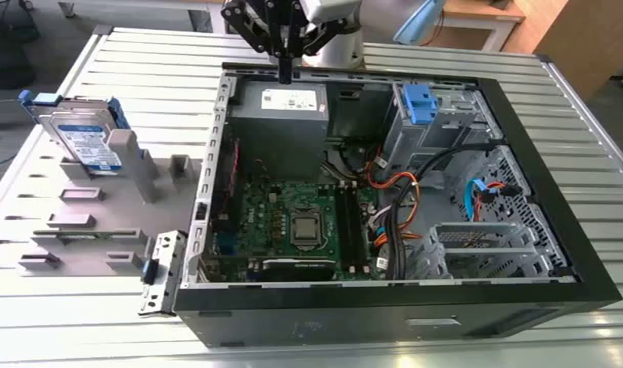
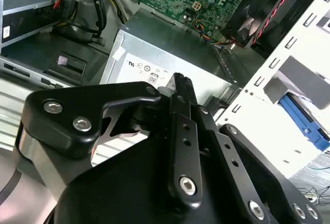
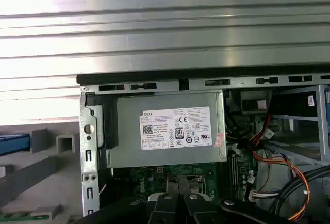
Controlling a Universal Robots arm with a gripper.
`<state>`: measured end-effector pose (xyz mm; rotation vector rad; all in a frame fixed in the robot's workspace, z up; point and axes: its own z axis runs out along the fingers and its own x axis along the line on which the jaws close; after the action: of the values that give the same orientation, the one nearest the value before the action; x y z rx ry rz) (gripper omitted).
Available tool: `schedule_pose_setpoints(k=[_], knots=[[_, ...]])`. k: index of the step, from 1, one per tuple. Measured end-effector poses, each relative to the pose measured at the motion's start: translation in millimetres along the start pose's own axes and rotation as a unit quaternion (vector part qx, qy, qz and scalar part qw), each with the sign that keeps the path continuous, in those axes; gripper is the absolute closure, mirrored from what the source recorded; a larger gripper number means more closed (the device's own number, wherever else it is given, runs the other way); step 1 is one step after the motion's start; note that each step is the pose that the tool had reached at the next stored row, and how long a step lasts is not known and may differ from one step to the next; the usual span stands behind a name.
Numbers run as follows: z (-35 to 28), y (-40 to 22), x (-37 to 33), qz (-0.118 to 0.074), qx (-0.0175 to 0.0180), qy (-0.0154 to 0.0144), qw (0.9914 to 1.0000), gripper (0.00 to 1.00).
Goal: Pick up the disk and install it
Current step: 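Reach for the disk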
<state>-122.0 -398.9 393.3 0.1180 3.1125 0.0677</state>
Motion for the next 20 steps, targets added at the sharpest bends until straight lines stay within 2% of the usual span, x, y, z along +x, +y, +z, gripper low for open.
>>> schedule_pose_setpoints(k=[20], knots=[[-0.1, -0.2, 2.4, 0.000, 0.0000, 0.0000, 1.00000, 0.89]])
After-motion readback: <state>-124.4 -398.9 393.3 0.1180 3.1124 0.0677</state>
